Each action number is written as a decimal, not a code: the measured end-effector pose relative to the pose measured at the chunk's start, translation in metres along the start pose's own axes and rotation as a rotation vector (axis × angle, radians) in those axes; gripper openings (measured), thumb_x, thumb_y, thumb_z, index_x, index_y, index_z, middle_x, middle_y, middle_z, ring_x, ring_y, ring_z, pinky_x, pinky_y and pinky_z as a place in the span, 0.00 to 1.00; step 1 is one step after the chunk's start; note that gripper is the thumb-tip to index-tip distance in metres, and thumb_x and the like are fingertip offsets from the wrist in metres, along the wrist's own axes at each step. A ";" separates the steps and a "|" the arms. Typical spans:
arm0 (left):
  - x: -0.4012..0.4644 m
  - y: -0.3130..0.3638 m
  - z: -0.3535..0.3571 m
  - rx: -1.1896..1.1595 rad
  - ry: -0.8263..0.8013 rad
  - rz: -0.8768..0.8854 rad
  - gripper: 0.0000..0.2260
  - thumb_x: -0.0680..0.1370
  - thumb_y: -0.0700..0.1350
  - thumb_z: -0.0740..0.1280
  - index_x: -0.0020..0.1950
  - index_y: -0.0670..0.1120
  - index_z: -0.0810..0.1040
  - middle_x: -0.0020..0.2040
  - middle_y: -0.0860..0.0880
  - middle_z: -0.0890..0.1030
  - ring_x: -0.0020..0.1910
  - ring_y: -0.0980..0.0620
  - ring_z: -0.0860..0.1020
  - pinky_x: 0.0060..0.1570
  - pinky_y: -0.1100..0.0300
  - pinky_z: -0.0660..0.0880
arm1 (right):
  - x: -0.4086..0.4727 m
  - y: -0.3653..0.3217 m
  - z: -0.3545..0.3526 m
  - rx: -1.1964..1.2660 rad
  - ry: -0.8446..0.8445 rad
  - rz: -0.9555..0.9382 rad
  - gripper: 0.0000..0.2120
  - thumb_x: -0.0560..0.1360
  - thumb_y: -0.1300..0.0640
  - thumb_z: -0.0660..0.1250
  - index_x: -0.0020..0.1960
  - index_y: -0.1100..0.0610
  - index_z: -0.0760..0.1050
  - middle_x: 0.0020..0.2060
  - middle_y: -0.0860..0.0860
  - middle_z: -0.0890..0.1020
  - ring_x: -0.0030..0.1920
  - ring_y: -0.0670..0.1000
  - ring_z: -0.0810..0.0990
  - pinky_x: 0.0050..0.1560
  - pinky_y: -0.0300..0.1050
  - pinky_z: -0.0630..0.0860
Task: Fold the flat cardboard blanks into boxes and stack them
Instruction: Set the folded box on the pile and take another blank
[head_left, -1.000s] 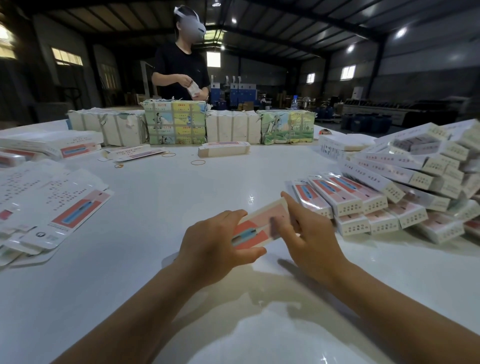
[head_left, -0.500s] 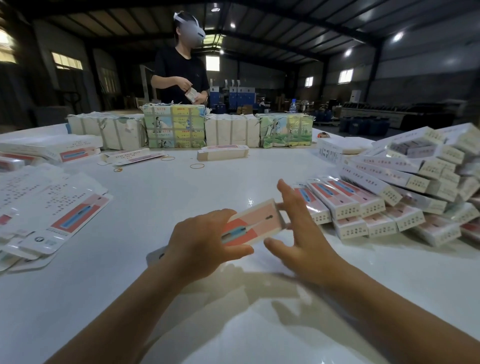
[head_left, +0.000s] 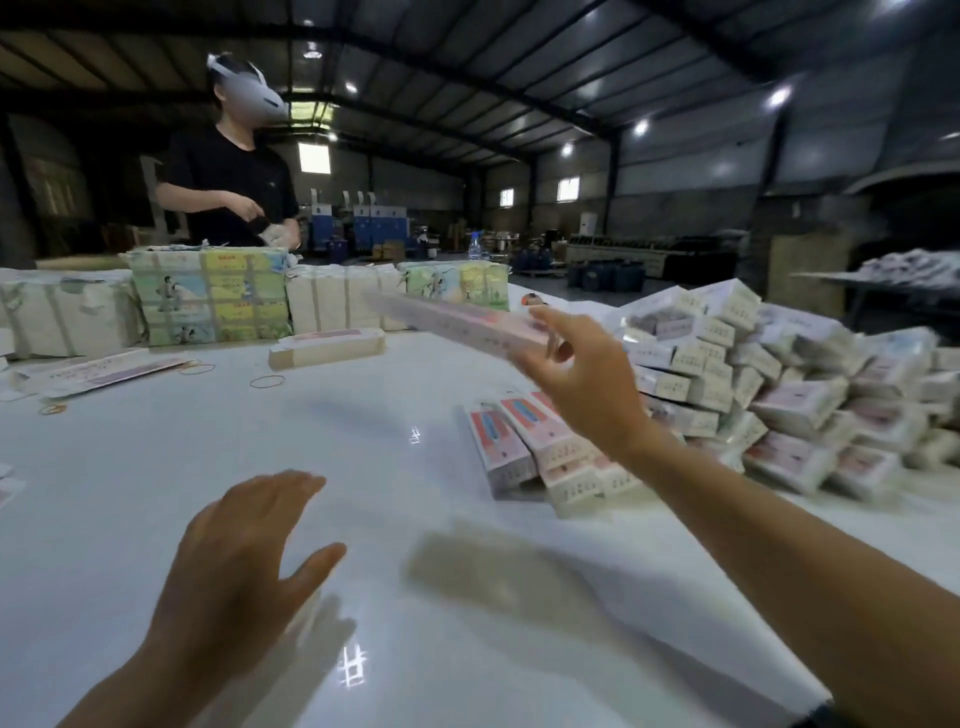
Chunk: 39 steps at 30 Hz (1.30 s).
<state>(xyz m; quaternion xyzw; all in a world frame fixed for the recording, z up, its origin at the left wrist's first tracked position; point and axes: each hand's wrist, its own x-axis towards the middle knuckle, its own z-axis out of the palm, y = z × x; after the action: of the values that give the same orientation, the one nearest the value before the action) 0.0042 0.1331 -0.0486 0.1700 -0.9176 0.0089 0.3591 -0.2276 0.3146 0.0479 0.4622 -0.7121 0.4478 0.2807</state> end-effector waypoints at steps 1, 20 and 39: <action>-0.002 -0.001 0.007 -0.013 -0.060 -0.022 0.27 0.68 0.61 0.58 0.54 0.44 0.82 0.53 0.45 0.82 0.52 0.40 0.80 0.46 0.42 0.75 | 0.022 0.013 -0.017 0.009 0.096 0.068 0.18 0.75 0.51 0.69 0.62 0.57 0.76 0.43 0.48 0.77 0.39 0.47 0.75 0.37 0.38 0.73; 0.008 -0.003 0.034 -0.119 -0.191 -0.149 0.24 0.62 0.64 0.57 0.46 0.53 0.85 0.44 0.50 0.81 0.42 0.44 0.78 0.39 0.52 0.73 | 0.124 0.160 -0.099 -0.785 0.164 0.609 0.28 0.78 0.39 0.57 0.64 0.61 0.71 0.68 0.61 0.63 0.58 0.64 0.73 0.49 0.54 0.71; -0.003 0.005 0.028 -0.122 -0.315 -0.192 0.13 0.78 0.54 0.61 0.61 0.54 0.75 0.61 0.58 0.72 0.61 0.57 0.66 0.56 0.64 0.62 | -0.105 -0.012 0.089 -0.143 -0.661 -0.079 0.15 0.79 0.51 0.59 0.60 0.53 0.79 0.61 0.48 0.77 0.65 0.49 0.70 0.63 0.40 0.66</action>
<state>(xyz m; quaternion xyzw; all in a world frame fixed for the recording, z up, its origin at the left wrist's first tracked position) -0.0143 0.1344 -0.0709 0.2338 -0.9409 -0.1079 0.2198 -0.1716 0.2755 -0.0717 0.5887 -0.7758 0.2112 0.0834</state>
